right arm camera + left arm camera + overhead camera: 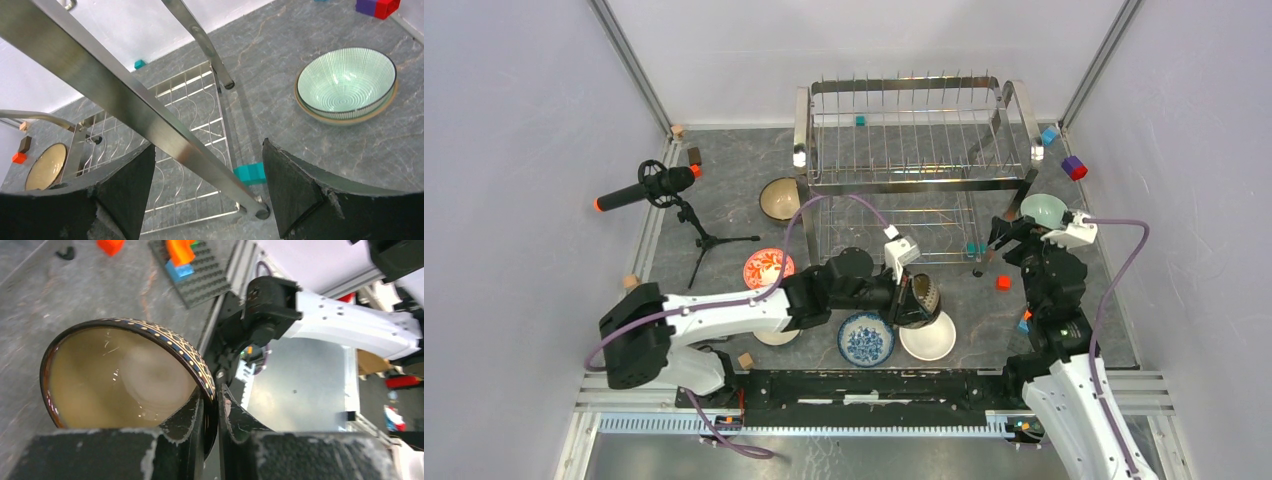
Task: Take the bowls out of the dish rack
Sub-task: Place the bowl at the center of the board.
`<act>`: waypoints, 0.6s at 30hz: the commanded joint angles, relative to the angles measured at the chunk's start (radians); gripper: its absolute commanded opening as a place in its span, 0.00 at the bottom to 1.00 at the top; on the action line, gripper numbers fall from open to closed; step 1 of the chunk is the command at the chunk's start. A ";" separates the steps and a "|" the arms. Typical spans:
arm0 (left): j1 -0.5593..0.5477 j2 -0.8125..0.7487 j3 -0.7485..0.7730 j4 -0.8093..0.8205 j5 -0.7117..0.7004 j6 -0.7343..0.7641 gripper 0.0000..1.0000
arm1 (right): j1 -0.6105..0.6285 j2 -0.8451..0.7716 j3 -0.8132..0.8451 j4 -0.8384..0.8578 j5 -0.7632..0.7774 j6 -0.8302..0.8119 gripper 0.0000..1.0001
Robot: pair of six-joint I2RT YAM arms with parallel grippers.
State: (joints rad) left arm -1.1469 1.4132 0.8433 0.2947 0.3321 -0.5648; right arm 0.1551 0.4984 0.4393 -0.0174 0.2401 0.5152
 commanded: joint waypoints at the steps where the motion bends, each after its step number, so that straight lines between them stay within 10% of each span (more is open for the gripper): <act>1: -0.028 -0.133 0.035 -0.209 -0.182 0.208 0.02 | -0.004 -0.057 0.044 -0.139 -0.018 0.038 0.83; 18: -0.137 -0.082 0.195 -0.584 -0.607 0.525 0.02 | 0.004 -0.198 -0.042 -0.329 -0.092 0.004 0.83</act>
State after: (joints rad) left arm -1.2446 1.2804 0.9455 -0.3000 -0.1513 -0.1883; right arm 0.1551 0.3233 0.4213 -0.2989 0.1684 0.5331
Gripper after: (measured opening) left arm 0.175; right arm 0.829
